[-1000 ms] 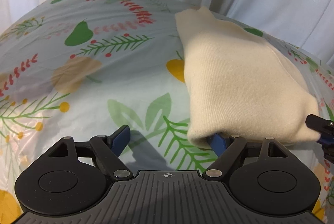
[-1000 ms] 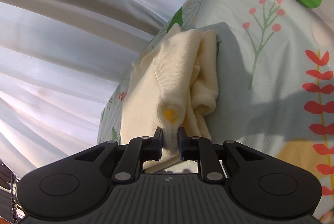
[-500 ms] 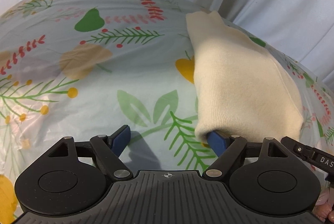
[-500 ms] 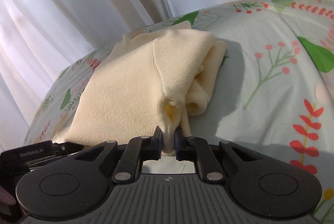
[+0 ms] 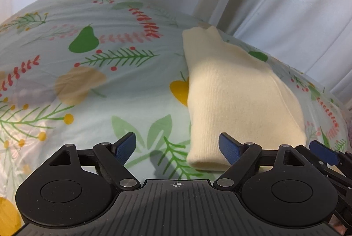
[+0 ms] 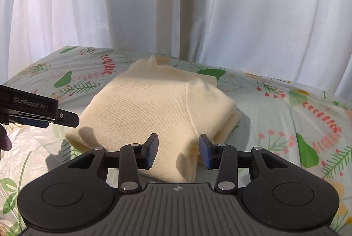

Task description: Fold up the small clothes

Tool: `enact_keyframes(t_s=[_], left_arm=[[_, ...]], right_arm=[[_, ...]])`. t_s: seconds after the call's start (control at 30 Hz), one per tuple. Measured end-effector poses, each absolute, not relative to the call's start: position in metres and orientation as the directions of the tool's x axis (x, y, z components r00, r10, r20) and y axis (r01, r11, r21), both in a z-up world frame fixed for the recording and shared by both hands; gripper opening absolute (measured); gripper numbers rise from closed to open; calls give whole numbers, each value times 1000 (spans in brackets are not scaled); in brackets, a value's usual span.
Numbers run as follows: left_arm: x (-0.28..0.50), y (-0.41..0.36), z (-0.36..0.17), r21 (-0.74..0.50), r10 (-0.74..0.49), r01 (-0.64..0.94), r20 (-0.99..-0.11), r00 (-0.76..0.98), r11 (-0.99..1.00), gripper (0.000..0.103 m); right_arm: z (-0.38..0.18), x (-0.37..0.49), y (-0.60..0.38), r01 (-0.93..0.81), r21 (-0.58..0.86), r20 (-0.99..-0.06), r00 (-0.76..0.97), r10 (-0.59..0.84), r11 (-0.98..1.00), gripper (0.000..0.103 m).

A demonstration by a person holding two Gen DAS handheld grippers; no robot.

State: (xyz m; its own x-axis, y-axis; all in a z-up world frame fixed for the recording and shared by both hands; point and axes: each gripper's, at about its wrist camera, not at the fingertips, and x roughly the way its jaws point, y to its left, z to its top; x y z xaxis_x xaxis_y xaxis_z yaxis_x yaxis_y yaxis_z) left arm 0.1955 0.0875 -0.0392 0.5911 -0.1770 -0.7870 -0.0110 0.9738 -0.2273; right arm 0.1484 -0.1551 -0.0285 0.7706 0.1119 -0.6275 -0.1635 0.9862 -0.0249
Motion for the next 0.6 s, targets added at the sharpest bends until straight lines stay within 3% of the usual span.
enact_keyframes(t_s=[0.03,0.07,0.27,0.3,0.4,0.6], left_arm=[[199,84,-47,-205,-162,-11,-803,574,979,86],[200,81,-54,-190,-151,-13,-817,557,982,87],[184,85,-58,-119,-107,11,-839,534,993,94],[180,89,-58,-118,-104,6,-857,505,993,92],[159,89,-52,-104,-101,21,-872,478,994,92],[135,79,-34,-69,-89,60,-877,472,996,95]], right_arm=[[-39,156,-152,-171,-52,-662,743,94,984,24],[-52,164,-152,-160,-87,-708,704,52,983,22],[-43,136,-164,-98,-126,-748,663,-30,987,32],[-40,128,-166,-90,-119,-763,646,-33,989,36],[-36,105,-170,-112,-48,-812,583,27,993,74],[-30,95,-169,-52,65,-863,498,82,997,94]])
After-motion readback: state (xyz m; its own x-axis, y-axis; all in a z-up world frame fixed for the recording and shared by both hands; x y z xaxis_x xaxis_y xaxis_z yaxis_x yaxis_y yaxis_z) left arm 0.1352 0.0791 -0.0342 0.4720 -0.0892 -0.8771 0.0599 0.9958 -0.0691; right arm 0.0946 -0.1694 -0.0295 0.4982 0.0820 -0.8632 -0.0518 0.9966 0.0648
